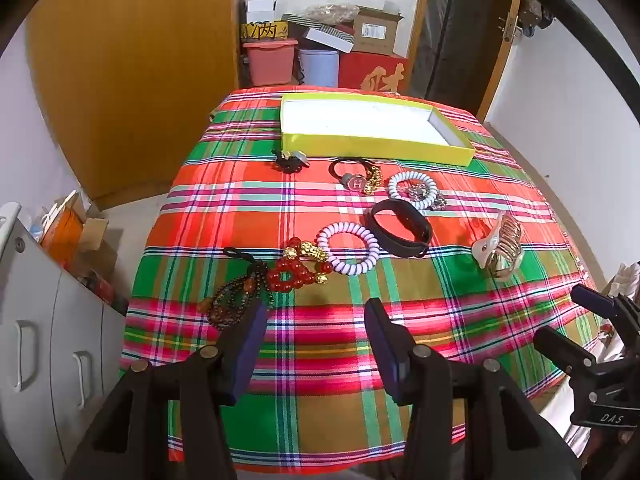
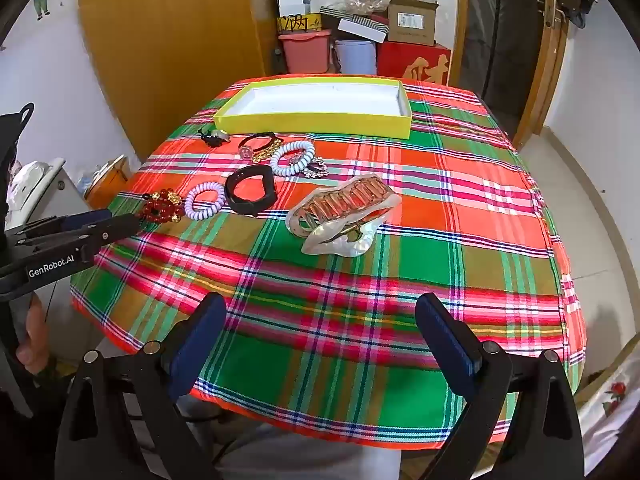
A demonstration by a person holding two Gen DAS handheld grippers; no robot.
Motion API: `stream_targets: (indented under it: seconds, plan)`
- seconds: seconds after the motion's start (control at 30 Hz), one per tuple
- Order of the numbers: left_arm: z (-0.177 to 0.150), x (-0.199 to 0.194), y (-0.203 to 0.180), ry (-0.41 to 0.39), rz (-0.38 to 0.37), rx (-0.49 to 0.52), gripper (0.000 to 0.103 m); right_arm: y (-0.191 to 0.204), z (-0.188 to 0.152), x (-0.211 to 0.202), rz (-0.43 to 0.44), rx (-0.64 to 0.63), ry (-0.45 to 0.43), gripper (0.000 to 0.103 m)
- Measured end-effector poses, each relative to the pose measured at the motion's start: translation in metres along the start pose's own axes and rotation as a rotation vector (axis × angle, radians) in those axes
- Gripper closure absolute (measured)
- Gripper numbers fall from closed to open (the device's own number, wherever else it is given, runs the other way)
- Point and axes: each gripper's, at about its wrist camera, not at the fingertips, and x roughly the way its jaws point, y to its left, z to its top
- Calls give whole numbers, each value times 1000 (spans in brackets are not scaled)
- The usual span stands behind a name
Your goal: Organize jewelry
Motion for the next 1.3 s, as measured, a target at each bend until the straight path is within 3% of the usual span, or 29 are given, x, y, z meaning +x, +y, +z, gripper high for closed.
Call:
stream_targets:
  seconds: [0.2,1.3]
  plan:
    - [-1,-2,-10,-12,27,13,52,0,1,1,3,1,4,7]
    - [-4,-5,-4,-19,-11,36,52,2,4,-1,-7,-7,5,7]
